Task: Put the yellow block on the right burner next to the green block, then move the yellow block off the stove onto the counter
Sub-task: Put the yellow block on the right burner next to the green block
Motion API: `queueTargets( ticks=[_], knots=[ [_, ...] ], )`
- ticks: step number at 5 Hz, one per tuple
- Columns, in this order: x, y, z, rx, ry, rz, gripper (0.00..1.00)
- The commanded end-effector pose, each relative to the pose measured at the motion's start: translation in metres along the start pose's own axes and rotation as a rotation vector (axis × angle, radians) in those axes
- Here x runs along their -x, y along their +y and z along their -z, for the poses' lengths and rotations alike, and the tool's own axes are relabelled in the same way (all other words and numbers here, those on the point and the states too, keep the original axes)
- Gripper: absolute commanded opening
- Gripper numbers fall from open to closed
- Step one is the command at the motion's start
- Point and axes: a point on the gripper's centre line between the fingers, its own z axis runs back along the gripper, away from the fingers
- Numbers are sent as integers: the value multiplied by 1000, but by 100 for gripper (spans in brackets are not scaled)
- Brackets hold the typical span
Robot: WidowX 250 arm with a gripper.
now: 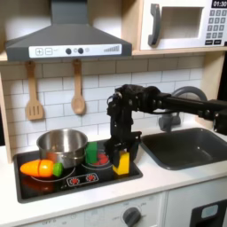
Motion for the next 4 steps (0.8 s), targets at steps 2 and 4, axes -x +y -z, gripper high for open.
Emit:
queueTargets(
  ticks=[2,4],
  knots=[
    [-1,1,-11,-25,-28,-27,100],
    [-5,10,-25,-25,-59,-47,100]
  ],
)
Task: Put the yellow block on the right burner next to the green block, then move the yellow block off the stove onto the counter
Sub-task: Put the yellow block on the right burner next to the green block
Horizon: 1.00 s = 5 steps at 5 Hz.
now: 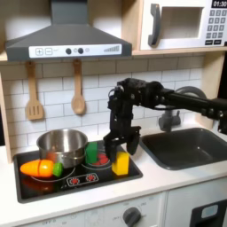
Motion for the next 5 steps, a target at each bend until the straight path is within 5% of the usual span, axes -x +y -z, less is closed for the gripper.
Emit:
queueTargets(
  ticks=[1,3,5],
  knots=[
    [-4,7,-7,20,-12,-29,100],
    [-17,15,-8,27,-35,-70,100],
    [-28,18,9,50,15,-81,100]
  ],
)
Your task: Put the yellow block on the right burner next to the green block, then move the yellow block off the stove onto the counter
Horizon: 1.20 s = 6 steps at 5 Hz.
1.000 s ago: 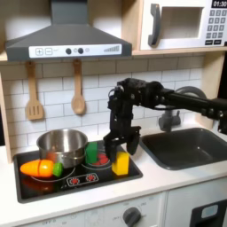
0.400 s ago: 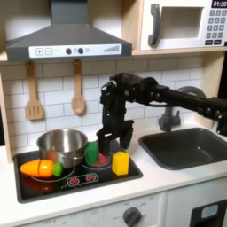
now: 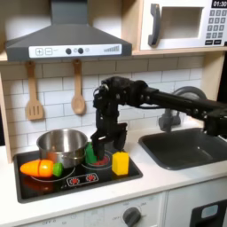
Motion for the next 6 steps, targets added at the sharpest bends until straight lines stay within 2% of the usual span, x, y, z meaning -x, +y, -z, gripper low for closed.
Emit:
queueTargets(
  ticks=[1,3,6],
  knots=[
    [-17,5,8,6,20,-21,100],
    [-29,8,0,3,-14,-32,100],
    [-35,19,2,-20,-12,-49,100]
  ],
)
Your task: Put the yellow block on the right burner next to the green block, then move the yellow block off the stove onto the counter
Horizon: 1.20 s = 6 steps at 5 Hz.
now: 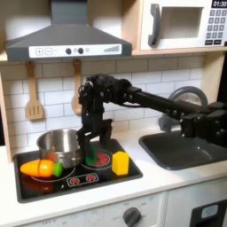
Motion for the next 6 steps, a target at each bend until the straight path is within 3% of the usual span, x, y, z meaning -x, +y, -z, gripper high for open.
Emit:
queueTargets(
  ticks=[1,4,6],
  knots=[
    [-1,7,2,-12,7,-15,100],
    [-16,21,4,-7,-1,-53,100],
    [-12,27,5,3,7,-80,100]
  ],
)
